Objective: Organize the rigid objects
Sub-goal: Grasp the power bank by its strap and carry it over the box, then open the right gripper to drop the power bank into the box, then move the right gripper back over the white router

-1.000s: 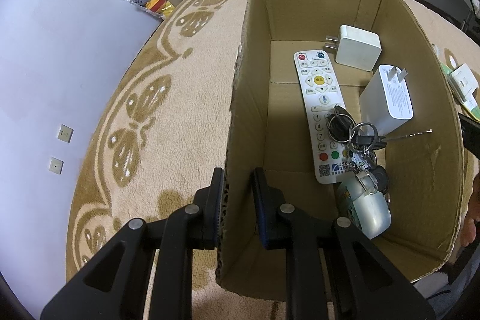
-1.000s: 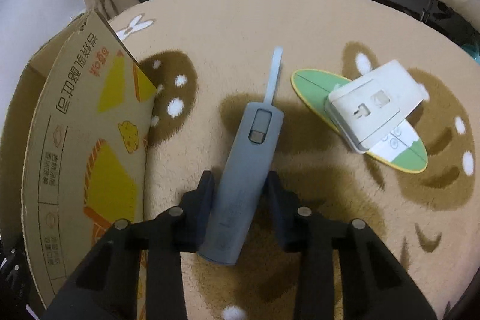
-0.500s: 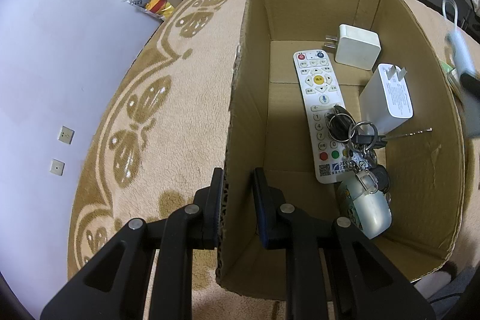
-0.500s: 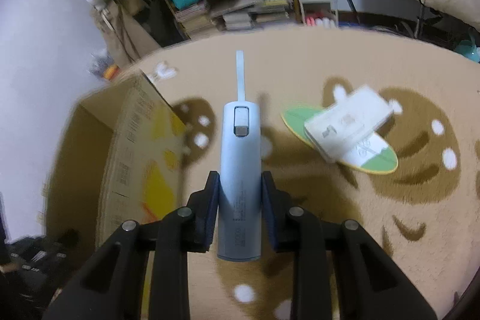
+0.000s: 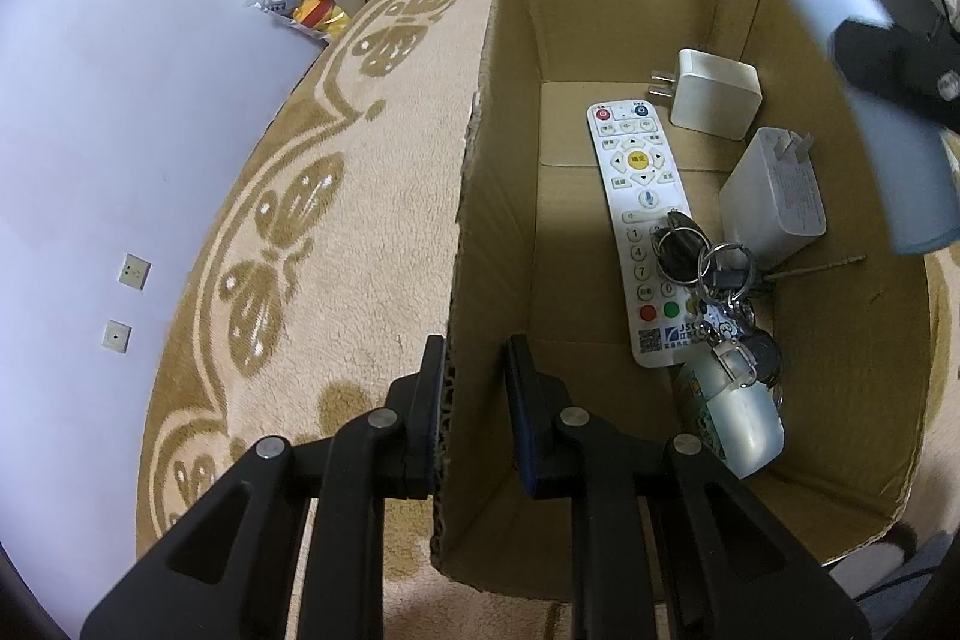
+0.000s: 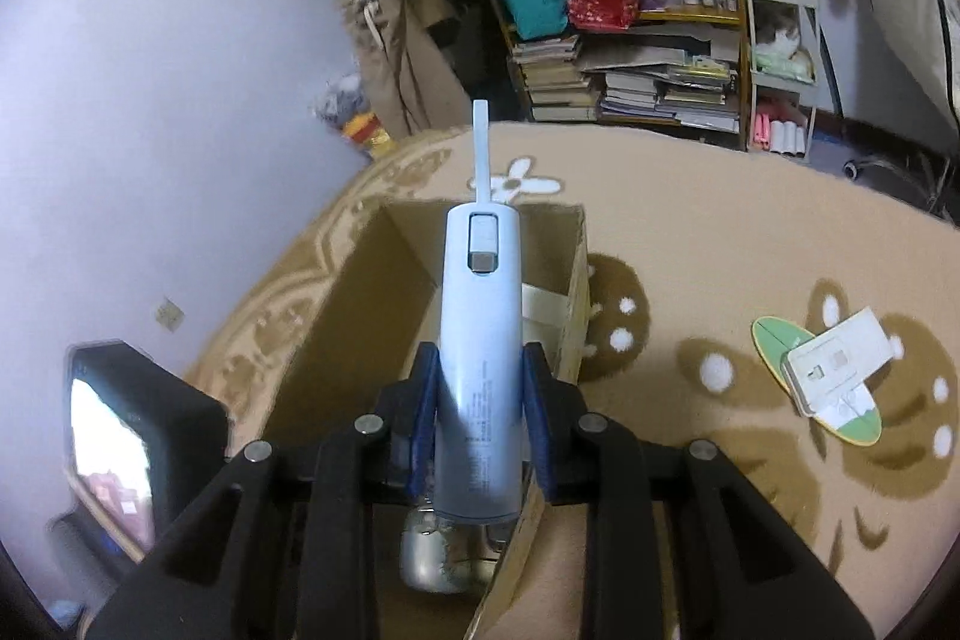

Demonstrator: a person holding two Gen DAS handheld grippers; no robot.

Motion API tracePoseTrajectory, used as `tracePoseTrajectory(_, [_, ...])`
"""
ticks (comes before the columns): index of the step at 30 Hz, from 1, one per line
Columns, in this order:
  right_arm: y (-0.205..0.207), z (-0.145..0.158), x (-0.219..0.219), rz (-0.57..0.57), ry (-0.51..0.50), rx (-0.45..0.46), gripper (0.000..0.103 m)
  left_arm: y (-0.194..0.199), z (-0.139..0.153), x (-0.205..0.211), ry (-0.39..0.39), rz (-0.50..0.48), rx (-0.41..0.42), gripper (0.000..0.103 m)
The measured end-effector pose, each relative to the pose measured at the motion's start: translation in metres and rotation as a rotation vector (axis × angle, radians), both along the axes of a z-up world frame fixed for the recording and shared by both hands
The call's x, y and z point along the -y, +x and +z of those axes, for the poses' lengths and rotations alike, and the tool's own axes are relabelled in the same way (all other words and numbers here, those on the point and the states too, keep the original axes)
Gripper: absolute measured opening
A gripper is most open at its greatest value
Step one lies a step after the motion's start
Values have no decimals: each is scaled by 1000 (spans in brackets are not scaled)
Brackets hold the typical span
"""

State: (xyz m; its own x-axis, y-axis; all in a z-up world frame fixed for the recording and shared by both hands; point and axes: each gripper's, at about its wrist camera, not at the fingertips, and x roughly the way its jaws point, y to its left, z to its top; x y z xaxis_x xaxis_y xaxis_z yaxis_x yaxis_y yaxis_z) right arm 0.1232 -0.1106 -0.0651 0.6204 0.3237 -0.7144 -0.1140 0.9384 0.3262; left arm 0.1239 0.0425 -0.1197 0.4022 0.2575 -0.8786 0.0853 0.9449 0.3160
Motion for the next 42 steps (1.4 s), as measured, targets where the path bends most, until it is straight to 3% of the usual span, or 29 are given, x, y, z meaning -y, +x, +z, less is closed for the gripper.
tracePoseTrajectory(10, [-5, -24, -7, 25, -12, -45, 29, -1, 1, -1, -9, 4, 0, 19])
tracePoseTrajectory(16, [-13, -8, -13, 58, -56, 26, 30, -1, 1, -1, -20, 5, -4, 19])
tracePoseTrajectory(17, [-14, -3, -13, 63, -78, 41, 34, -1, 2, -1, -23, 5, -4, 18])
tracePoseTrajectory(20, [-16, 8, -7, 27, -127, 66, 75, -2, 3, 0, -22, 3, -3, 19])
tracePoseTrajectory(21, [-17, 12, -2, 2, -131, 80, 84, -2, 2, 0, -20, 2, -1, 18])
tracePoseTrajectory(24, [-16, 22, 20, -51, -116, 112, 94, -2, 1, 1, -8, 2, 1, 19])
tracePoseTrajectory(32, [16, 0, 79, -216, -178, 23, 95, -3, 2, 2, -7, -2, 6, 19])
tracePoseTrajectory(37, [42, -32, 122, -325, -343, -53, 95, -1, 2, 2, -14, 2, 10, 19])
tracePoseTrajectory(42, [52, -63, 150, -363, -408, -143, 95, -3, 2, 2, 0, -5, 10, 19])
